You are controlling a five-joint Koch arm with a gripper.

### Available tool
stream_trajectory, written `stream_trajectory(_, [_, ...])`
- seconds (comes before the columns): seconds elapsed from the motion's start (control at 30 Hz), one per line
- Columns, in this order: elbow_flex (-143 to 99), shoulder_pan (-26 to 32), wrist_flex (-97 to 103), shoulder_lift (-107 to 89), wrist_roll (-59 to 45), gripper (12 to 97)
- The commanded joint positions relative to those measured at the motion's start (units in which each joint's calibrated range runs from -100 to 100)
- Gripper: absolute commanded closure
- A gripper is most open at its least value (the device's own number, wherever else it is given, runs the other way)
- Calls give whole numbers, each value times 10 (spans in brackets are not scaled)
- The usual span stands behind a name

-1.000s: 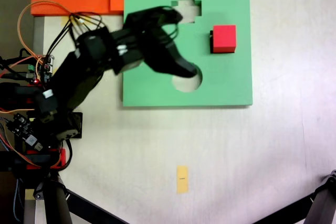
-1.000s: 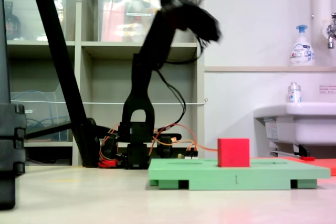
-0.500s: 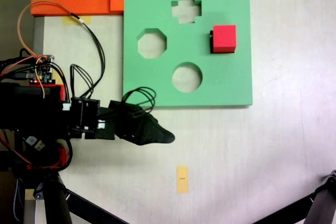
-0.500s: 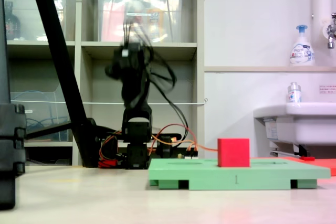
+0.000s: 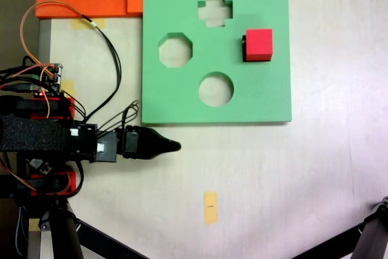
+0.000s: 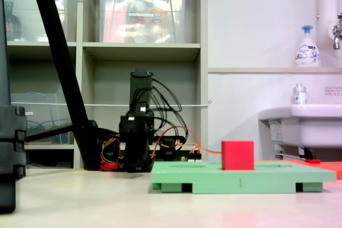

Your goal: Put the square block into the corresponding hole

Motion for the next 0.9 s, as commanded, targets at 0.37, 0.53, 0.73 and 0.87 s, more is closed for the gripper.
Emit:
stream_trajectory(0.37, [-5,0,-199,-5,-1,595])
stream_trajectory(0.53, [-5,0,-199,-5,-1,595])
stream_trajectory(0.73, [-5,0,-199,-5,-1,595])
stream_trajectory(0.87, [-5,0,-199,-5,-1,595])
